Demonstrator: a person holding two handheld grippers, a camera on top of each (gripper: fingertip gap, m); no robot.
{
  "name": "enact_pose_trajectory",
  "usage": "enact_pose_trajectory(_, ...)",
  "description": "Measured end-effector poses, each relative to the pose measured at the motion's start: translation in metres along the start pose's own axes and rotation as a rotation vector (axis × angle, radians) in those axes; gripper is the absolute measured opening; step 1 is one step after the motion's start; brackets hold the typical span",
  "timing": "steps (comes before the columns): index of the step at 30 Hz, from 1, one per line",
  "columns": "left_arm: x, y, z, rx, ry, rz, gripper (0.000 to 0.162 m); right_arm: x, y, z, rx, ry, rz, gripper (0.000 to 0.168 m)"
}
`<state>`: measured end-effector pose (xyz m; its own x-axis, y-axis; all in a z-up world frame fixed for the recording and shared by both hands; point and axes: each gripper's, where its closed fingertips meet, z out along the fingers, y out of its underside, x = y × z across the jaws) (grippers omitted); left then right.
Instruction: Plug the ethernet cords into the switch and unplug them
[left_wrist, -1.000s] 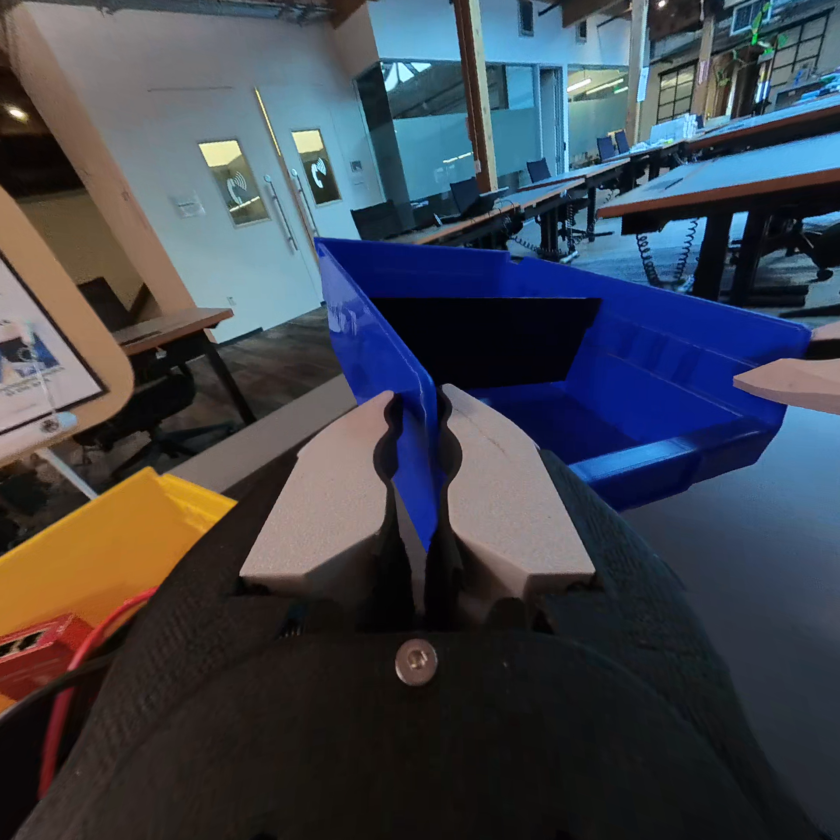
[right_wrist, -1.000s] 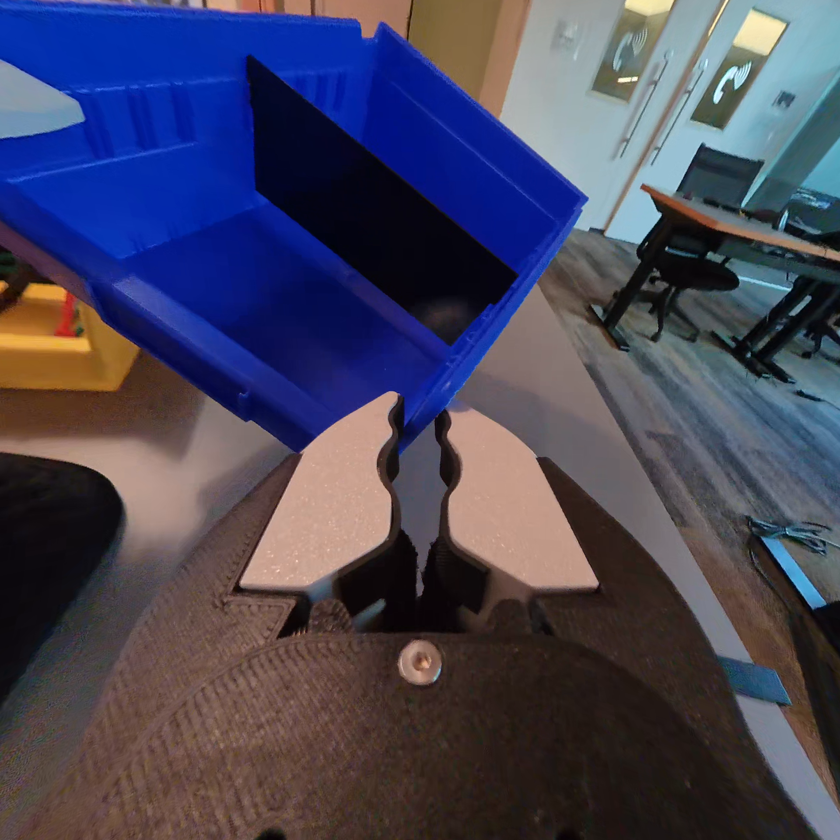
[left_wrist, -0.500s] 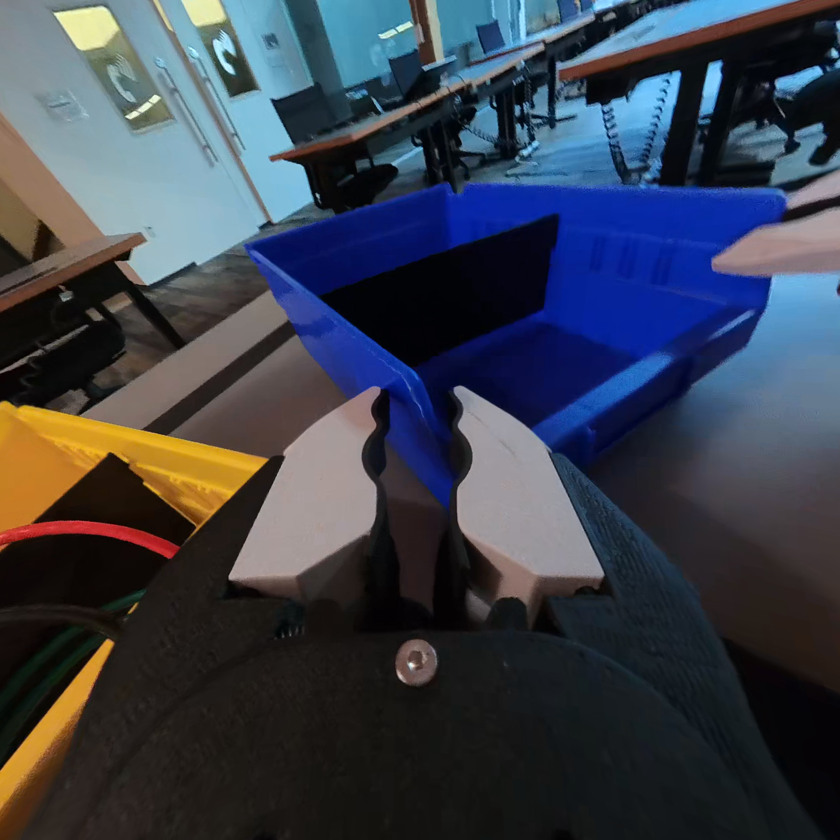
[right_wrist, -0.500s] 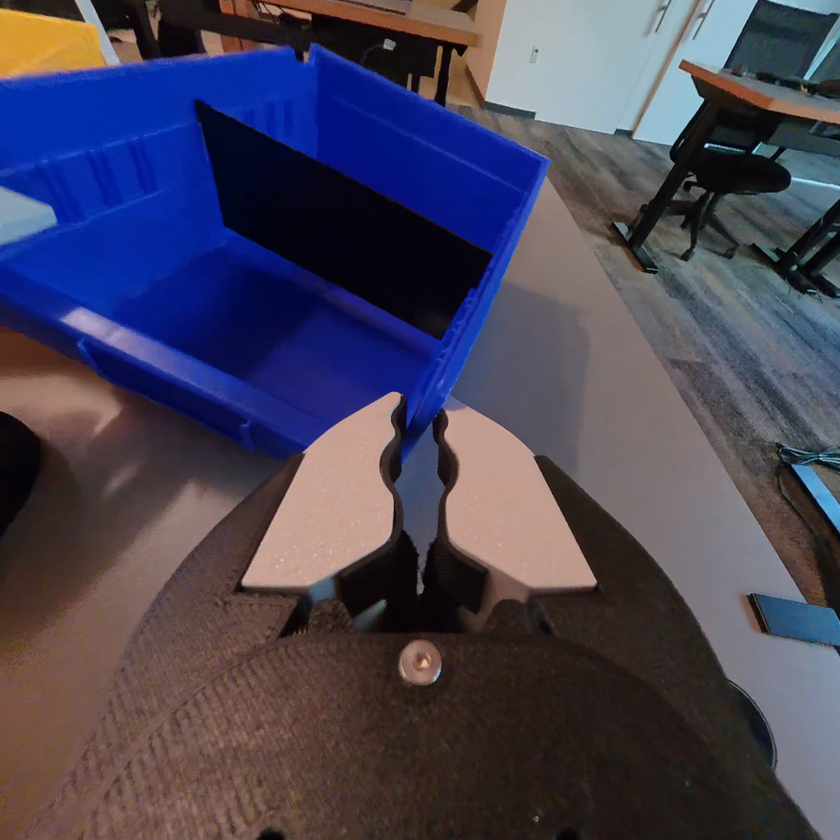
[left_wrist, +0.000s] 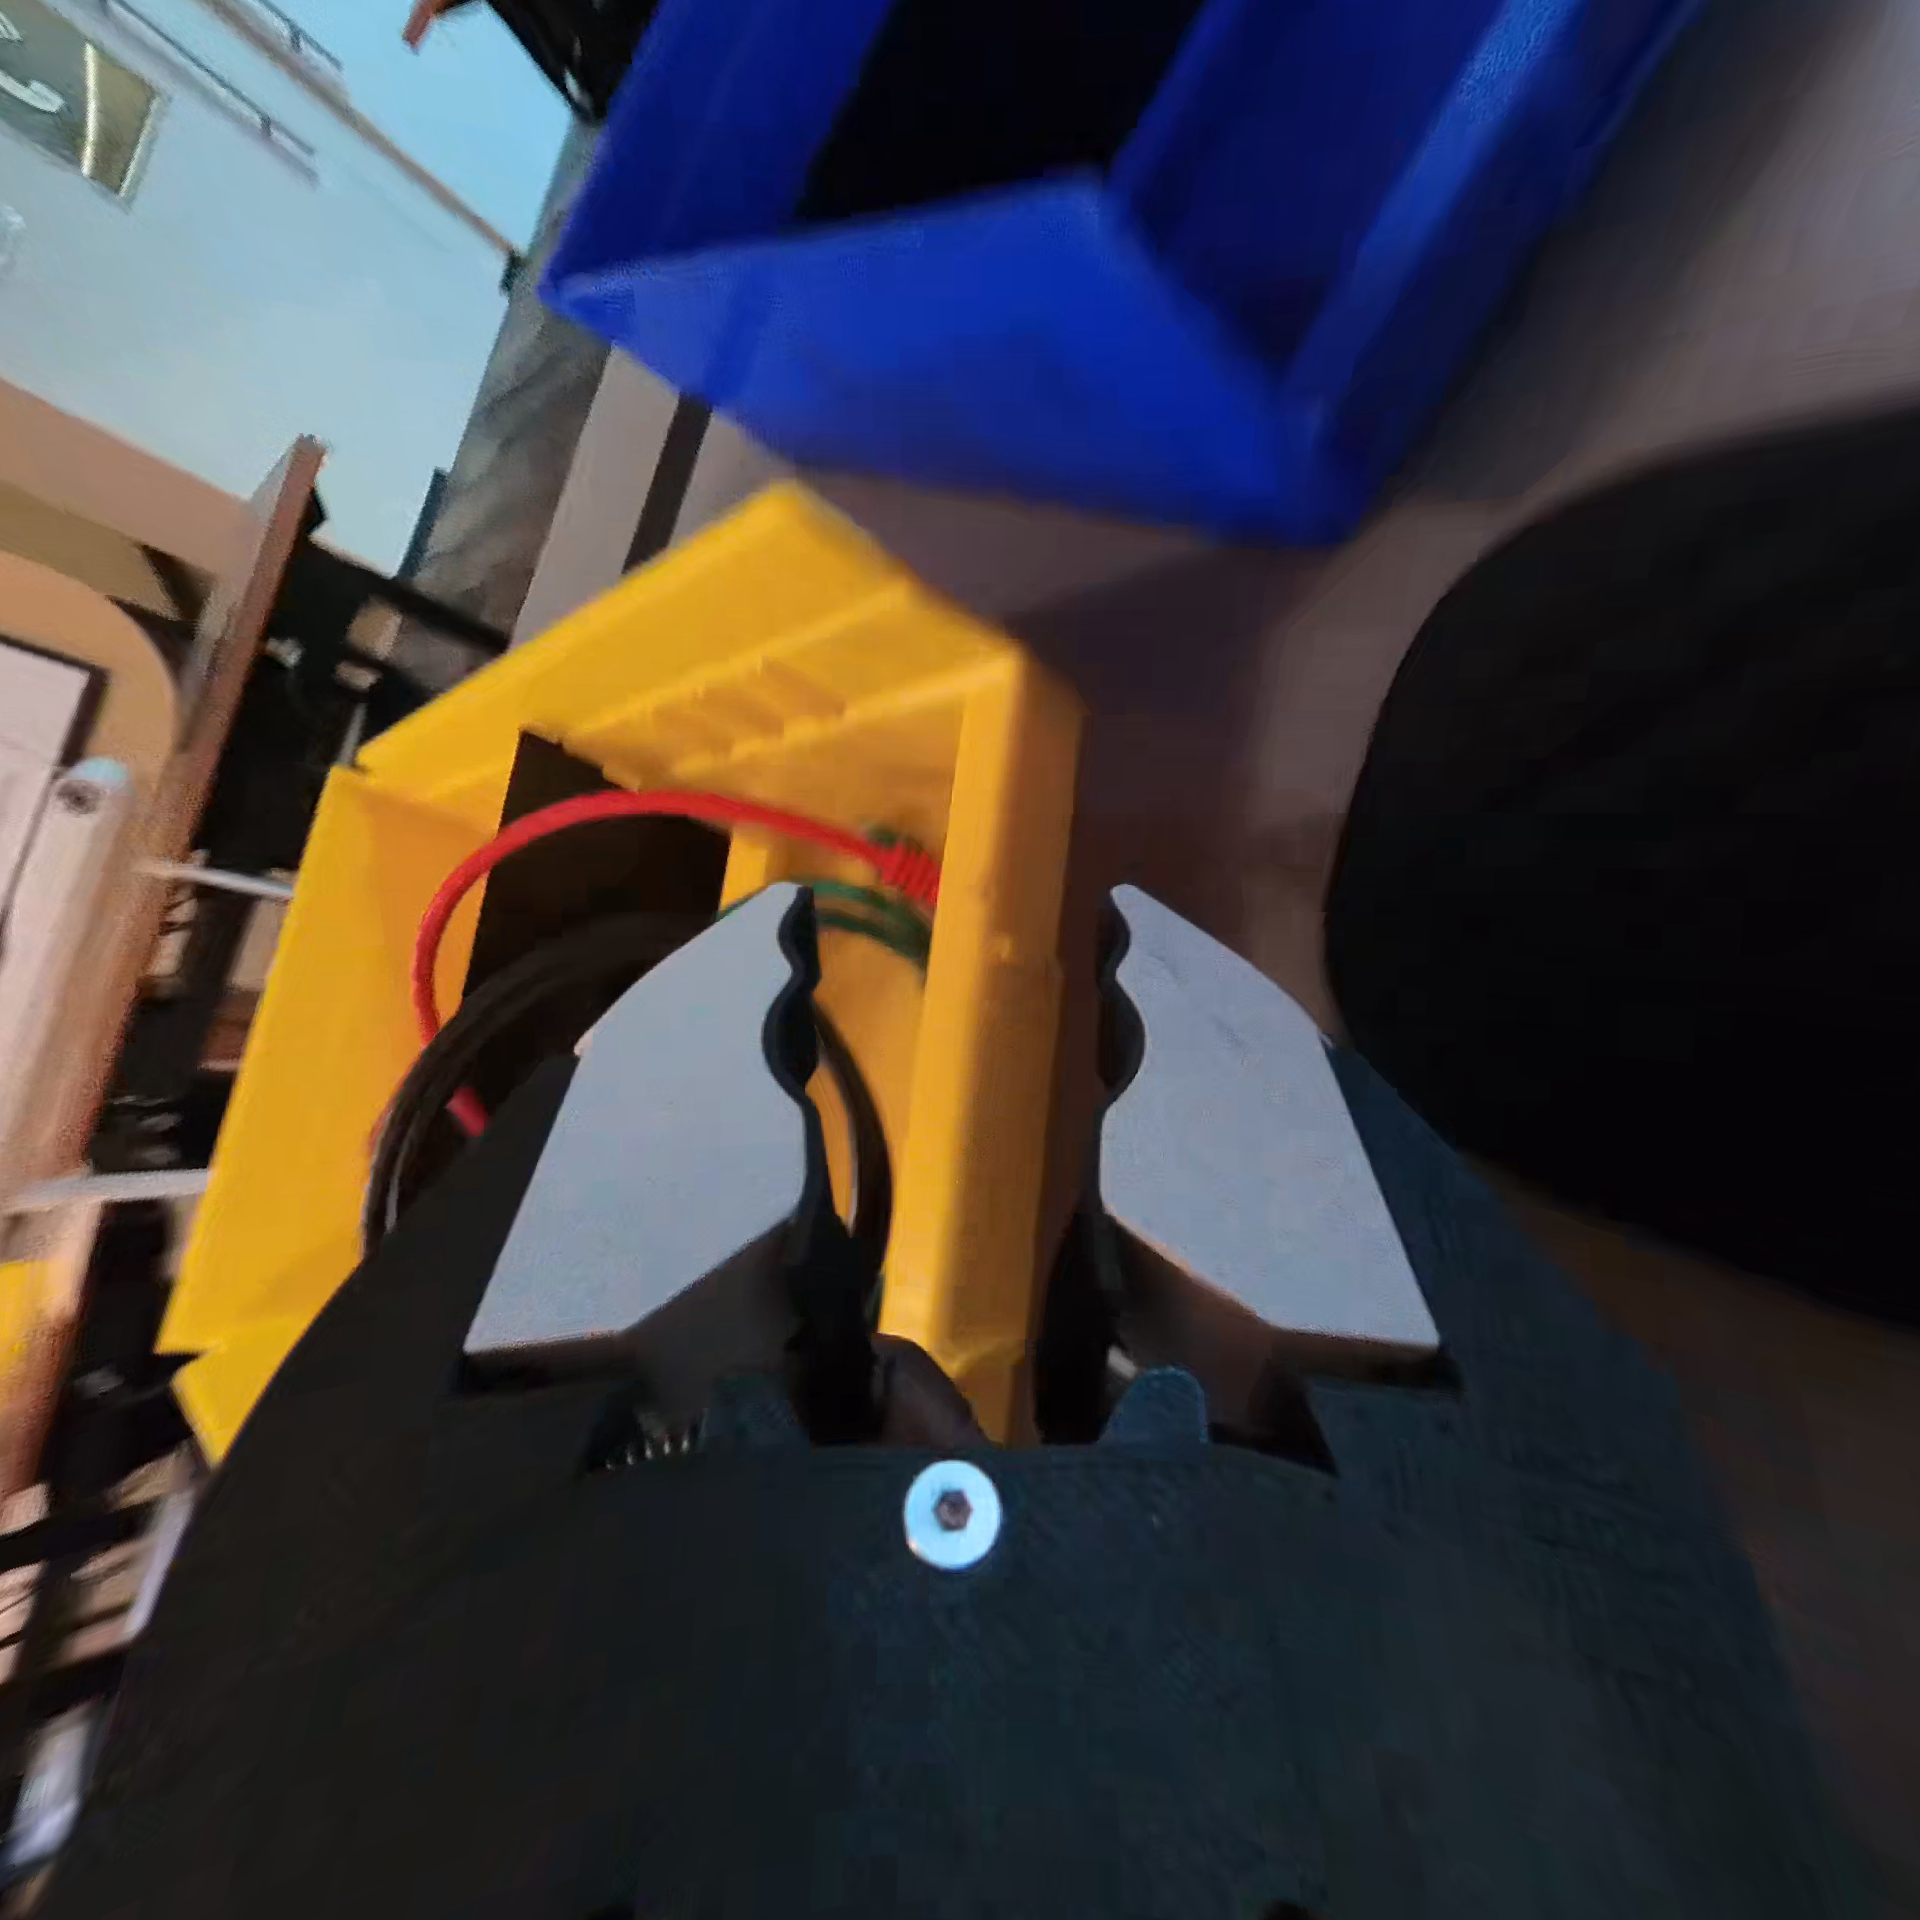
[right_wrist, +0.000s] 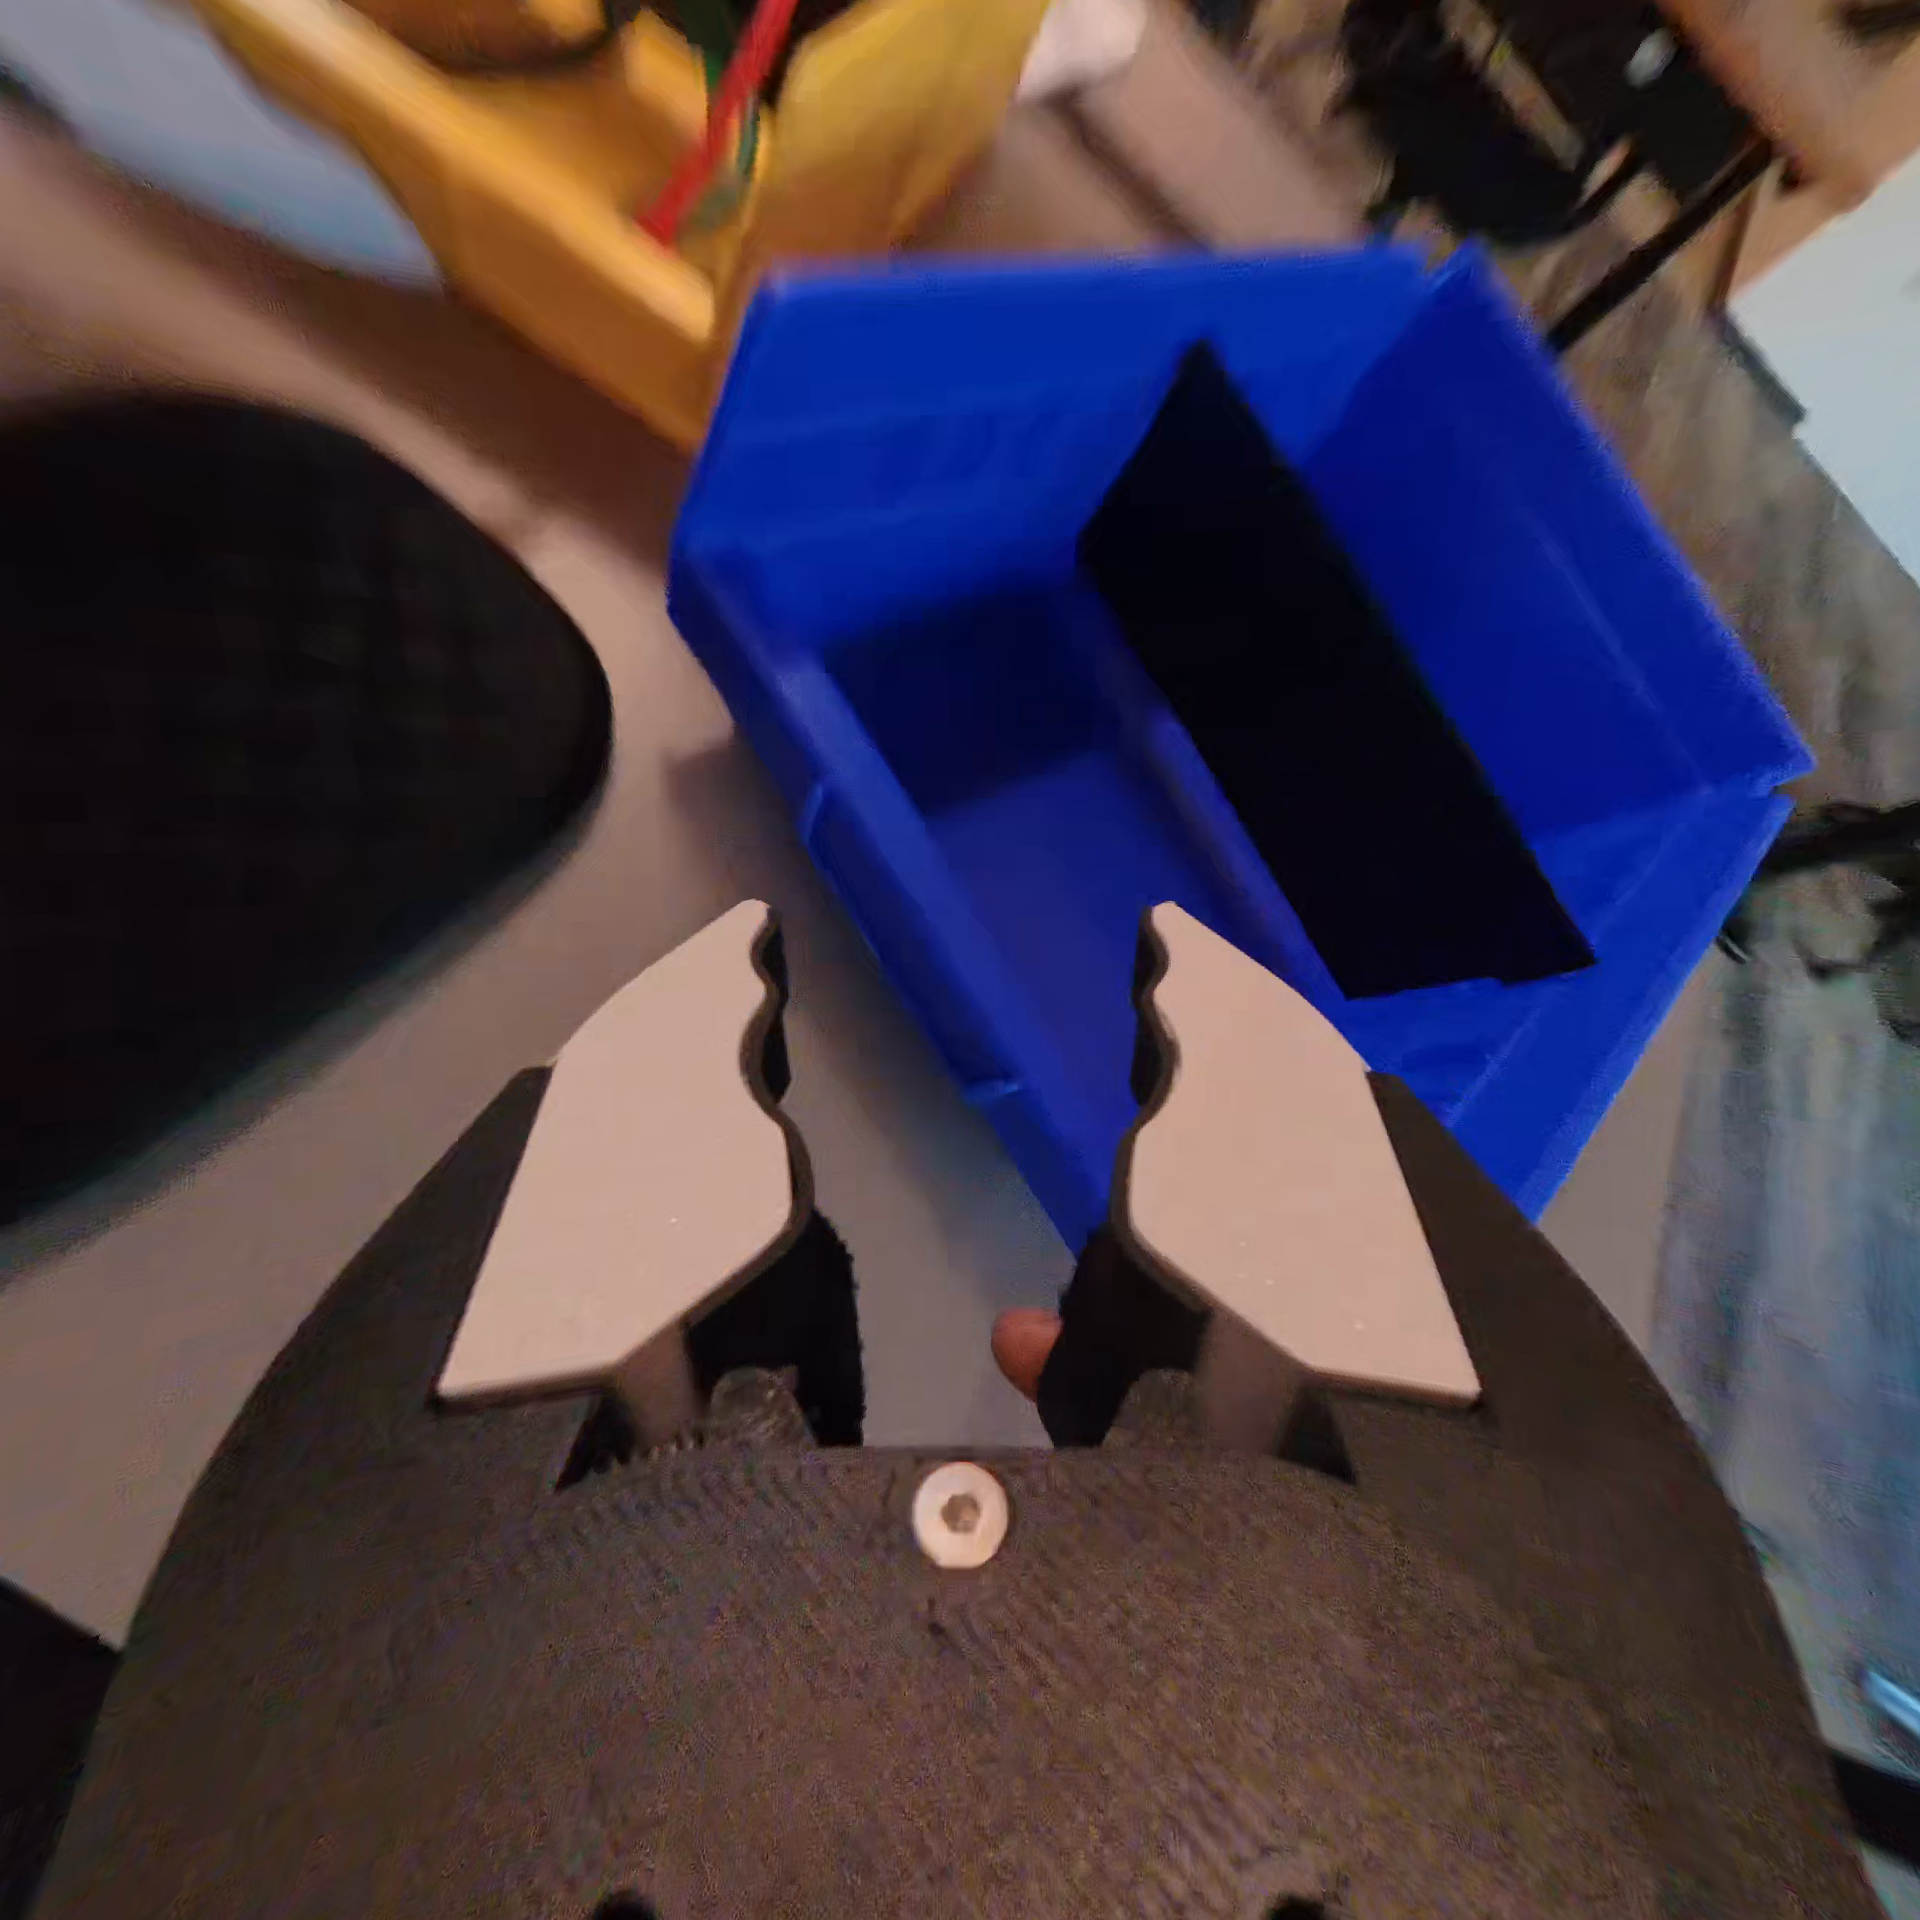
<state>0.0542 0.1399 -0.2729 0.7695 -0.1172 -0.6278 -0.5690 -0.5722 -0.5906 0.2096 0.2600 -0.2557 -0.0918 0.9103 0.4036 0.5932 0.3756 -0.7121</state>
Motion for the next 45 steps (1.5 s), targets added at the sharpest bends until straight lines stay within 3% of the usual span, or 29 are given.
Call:
enact_pose_trajectory(2,0.000,0.024,0.004,-0.103,0.013,0.065,0.051,0.000,0.016,0.014,-0.154,0.035,-0.107,0.058)
enact_pose_trajectory(5,0.007,0.051,0.003,-0.221,0.086,0.072,0.051,-0.013,0.026,0.032,-0.246,-0.048,-0.147,0.060)
enact_pose_trajectory(7,0.004,0.063,0.000,-0.262,0.094,0.116,0.037,-0.016,0.031,0.039,-0.291,-0.075,-0.168,0.061)
enact_pose_trajectory(9,-0.001,0.071,-0.004,-0.253,0.078,0.135,0.032,-0.010,0.034,0.045,-0.327,-0.047,-0.214,0.050)
enact_pose_trajectory(13,-0.011,0.095,-0.019,-0.226,0.098,0.135,0.031,-0.009,0.034,0.051,-0.333,-0.050,-0.280,0.036)
enact_pose_trajectory(22,-0.033,0.170,-0.079,-0.278,0.138,0.101,0.032,-0.009,0.033,0.052,-0.332,-0.054,-0.292,0.035)
enact_pose_trajectory(33,-0.059,0.259,-0.155,-0.339,0.045,0.051,0.032,-0.010,0.033,0.052,-0.332,-0.052,-0.309,0.035)
enact_pose_trajectory(37,-0.066,0.291,-0.184,-0.365,-0.010,0.119,0.032,-0.009,0.034,0.052,-0.344,-0.060,-0.325,0.034)
enact_pose_trajectory(45,-0.065,0.333,-0.237,-0.411,-0.031,0.092,0.032,-0.009,0.035,0.052,-0.365,-0.078,-0.344,0.034)
